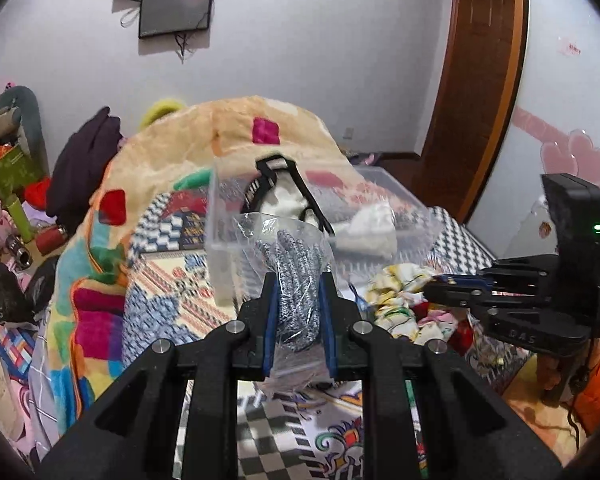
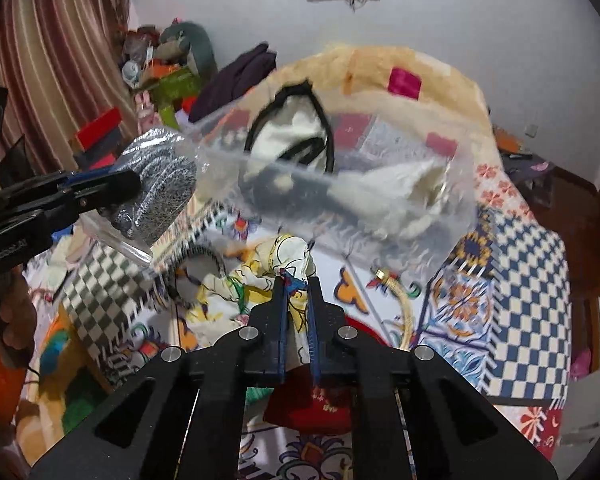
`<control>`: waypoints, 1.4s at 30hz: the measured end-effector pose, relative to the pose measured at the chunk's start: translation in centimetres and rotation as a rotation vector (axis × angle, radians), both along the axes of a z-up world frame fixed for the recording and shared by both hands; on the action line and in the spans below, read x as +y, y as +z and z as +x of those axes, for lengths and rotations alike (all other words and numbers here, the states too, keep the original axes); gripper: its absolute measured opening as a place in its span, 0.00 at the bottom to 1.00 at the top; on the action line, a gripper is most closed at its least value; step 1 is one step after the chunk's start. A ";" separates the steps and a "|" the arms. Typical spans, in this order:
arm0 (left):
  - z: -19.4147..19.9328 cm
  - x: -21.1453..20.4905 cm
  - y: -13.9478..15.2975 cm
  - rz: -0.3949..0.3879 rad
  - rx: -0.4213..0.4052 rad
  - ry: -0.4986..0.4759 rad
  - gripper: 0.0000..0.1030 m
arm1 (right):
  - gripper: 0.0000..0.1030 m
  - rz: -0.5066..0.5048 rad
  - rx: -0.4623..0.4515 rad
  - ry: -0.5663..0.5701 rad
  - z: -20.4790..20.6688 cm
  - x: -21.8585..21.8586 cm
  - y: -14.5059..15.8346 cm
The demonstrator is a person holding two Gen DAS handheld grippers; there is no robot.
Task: Organize soft objects
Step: 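Lower the scrubber into the box with the left tool while the right drops the floral cloth in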
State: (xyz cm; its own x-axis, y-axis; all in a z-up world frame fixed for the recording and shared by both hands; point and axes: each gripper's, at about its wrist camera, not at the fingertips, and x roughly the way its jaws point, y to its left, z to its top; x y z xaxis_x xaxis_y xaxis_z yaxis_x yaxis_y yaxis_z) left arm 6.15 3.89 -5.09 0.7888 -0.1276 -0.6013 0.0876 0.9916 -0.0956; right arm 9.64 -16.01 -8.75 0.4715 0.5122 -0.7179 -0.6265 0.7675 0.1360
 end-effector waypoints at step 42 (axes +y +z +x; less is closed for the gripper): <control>12.6 -0.5 -3.0 0.118 0.062 0.041 0.20 | 0.08 -0.028 -0.040 -0.129 8.8 3.8 1.8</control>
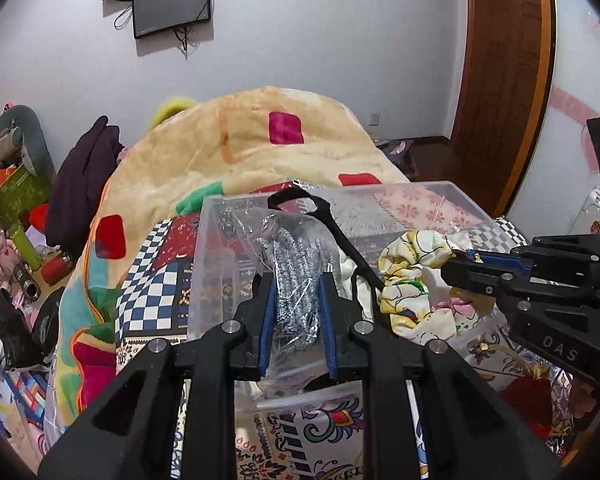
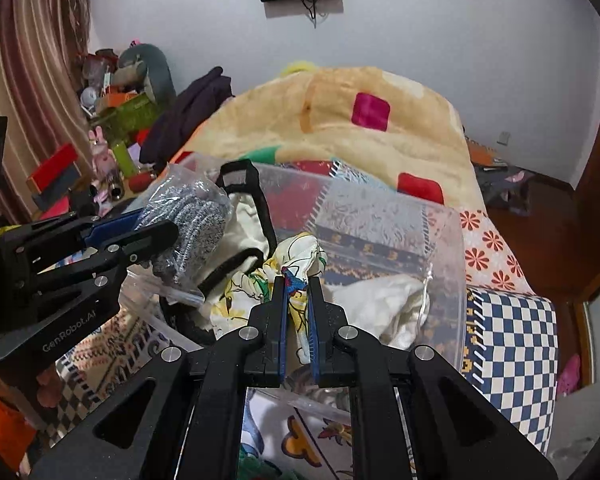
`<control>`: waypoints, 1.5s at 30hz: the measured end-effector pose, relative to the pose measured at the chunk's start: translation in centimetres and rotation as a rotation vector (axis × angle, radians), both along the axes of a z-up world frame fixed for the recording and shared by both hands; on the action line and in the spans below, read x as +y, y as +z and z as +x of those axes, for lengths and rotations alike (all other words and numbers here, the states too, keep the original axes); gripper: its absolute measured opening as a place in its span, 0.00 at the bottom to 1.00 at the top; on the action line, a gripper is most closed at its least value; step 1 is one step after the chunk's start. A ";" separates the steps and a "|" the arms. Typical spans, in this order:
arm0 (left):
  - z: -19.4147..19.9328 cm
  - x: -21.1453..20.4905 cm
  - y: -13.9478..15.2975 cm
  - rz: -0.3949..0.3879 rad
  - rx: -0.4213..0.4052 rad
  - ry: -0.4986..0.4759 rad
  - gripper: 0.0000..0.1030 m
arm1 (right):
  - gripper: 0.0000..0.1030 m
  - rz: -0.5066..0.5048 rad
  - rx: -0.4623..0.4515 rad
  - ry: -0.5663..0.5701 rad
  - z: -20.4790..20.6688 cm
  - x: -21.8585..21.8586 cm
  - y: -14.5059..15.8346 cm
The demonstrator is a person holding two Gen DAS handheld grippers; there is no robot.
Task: Organize soft objects
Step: 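Lower the scrubber into the box with the left tool while the right drops the floral cloth in, then grasp the green knit item with the left tool while the right grasps the red pouch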
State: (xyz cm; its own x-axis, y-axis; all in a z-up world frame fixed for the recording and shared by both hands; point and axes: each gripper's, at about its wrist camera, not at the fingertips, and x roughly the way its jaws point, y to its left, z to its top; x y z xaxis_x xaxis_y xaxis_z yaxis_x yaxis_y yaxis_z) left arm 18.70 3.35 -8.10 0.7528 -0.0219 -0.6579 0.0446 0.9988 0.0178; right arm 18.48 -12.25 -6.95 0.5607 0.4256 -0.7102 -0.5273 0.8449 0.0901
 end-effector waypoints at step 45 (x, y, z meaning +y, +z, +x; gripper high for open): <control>-9.7 -7.0 -2.0 -0.049 0.125 -0.157 0.98 | 0.95 -0.049 0.070 -0.033 -8.5 -7.9 -2.1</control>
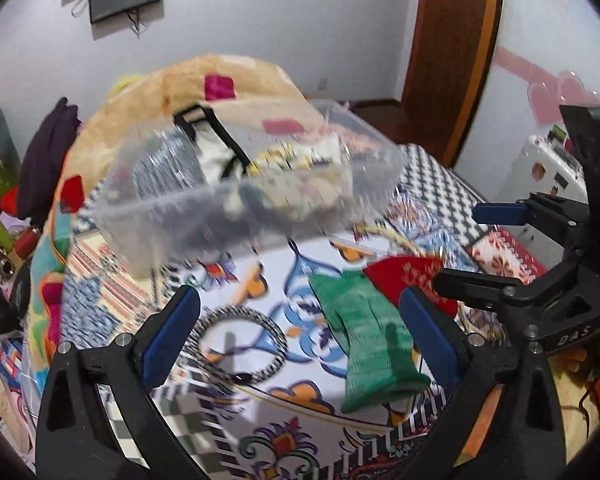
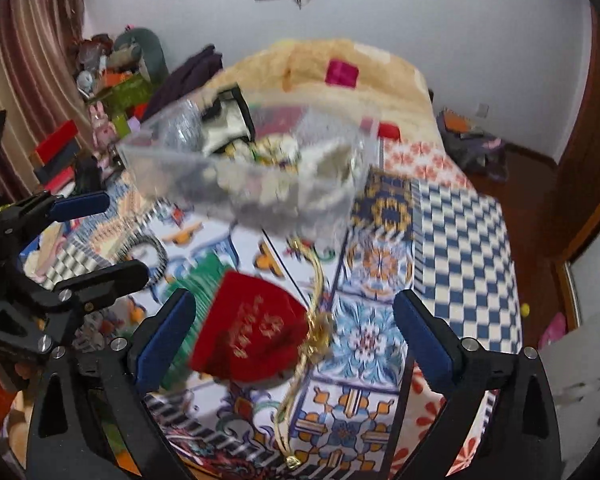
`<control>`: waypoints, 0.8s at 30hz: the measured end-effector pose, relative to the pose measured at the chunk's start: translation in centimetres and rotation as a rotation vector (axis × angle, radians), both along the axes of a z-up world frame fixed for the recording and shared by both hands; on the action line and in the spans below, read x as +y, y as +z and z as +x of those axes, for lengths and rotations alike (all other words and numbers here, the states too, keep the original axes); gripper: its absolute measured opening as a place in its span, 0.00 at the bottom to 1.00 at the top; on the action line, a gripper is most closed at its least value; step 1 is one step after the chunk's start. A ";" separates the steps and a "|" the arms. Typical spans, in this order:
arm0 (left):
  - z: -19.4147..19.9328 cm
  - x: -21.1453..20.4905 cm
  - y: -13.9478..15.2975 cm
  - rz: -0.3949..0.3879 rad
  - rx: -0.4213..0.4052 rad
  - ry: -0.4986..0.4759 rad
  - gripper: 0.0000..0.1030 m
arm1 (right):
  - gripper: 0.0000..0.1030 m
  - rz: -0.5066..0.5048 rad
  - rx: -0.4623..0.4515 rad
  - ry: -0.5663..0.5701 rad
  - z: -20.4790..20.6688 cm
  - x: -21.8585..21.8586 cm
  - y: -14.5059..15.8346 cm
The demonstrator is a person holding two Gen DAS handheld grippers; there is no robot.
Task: Organize soft objects
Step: 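Grasp the green knit item with the left tool while the right grasps the red pouch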
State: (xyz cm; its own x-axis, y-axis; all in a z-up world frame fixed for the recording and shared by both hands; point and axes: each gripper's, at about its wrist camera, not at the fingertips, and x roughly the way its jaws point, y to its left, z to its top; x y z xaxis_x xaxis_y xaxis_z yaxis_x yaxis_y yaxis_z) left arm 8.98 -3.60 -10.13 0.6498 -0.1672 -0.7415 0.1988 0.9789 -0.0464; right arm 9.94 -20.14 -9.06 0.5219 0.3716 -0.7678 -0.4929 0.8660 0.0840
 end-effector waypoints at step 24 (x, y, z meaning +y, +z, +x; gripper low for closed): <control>1.2 -2.3 -4.3 -0.117 0.137 -0.130 0.23 | 0.33 0.058 0.132 0.030 0.5 -1.4 -3.3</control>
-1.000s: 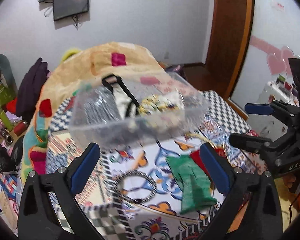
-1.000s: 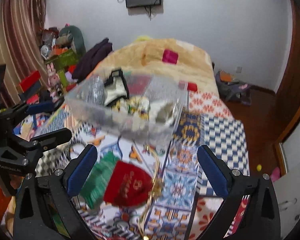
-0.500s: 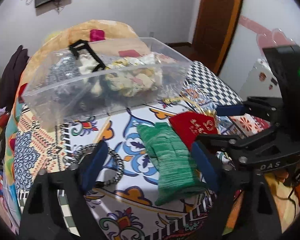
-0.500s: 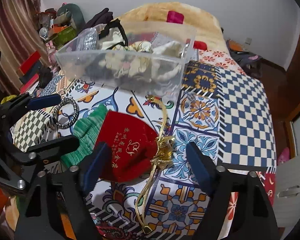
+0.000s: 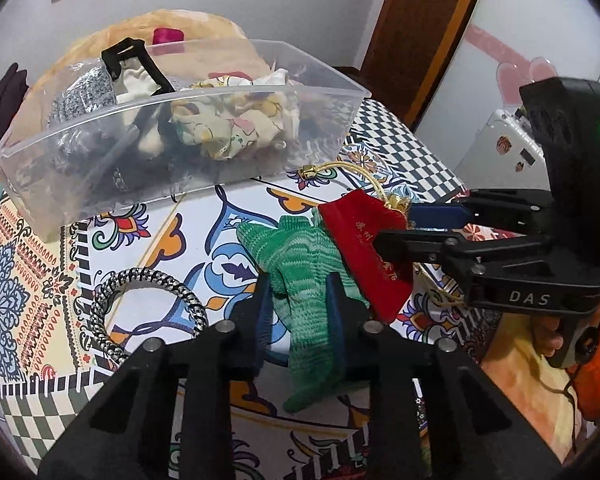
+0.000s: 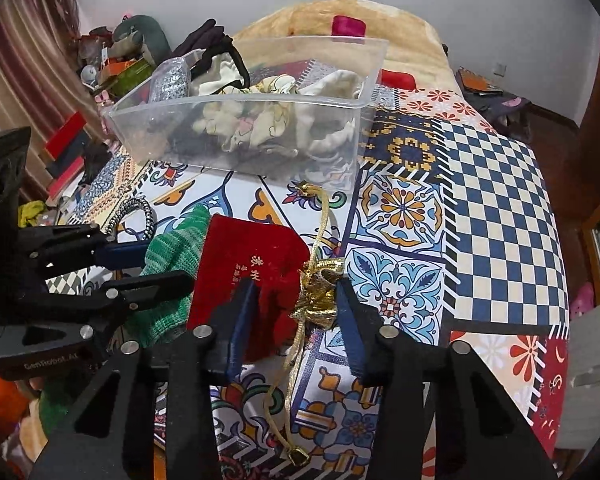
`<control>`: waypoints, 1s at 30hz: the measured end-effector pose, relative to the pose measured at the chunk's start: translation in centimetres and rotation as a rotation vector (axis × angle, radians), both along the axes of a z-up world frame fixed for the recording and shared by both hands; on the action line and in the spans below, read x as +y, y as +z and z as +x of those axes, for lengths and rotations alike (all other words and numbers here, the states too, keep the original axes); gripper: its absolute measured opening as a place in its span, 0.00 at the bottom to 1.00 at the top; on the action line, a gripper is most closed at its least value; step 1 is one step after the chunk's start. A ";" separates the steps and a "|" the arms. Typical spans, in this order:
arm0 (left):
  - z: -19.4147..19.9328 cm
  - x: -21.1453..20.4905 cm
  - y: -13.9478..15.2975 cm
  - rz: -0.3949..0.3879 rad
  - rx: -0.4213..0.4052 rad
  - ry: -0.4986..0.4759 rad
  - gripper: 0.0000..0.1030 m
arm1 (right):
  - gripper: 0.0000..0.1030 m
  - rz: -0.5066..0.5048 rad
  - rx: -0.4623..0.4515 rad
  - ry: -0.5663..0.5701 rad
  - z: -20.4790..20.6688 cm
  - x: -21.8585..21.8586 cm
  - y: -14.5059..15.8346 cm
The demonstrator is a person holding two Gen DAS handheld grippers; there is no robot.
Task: Organize soft objects
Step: 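Grasp the green knit item with the left tool while the right grasps the red pouch, then carry the green knit into the box with the left tool while the right drops the pouch in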
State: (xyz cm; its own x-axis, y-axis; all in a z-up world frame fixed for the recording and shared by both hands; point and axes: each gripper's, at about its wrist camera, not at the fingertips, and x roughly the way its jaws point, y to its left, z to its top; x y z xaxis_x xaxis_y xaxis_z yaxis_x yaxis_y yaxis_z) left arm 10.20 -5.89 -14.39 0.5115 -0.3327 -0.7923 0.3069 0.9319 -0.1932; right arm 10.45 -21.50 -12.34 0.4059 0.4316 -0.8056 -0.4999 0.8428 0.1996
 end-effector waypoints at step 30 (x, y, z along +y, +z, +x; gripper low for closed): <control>-1.1 5.8 13.1 -0.024 -0.397 0.183 0.15 | 0.18 0.079 -0.301 -0.082 -0.5 -0.9 9.1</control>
State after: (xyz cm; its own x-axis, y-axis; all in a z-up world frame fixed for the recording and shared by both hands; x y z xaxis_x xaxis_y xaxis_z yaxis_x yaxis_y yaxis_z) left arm 9.14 -0.07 -1.28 0.8270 -0.2244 -0.5155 0.1922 0.9745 -0.1159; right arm 9.92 -22.38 -3.22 0.6568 0.4439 -0.6095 -0.4778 0.8704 0.1189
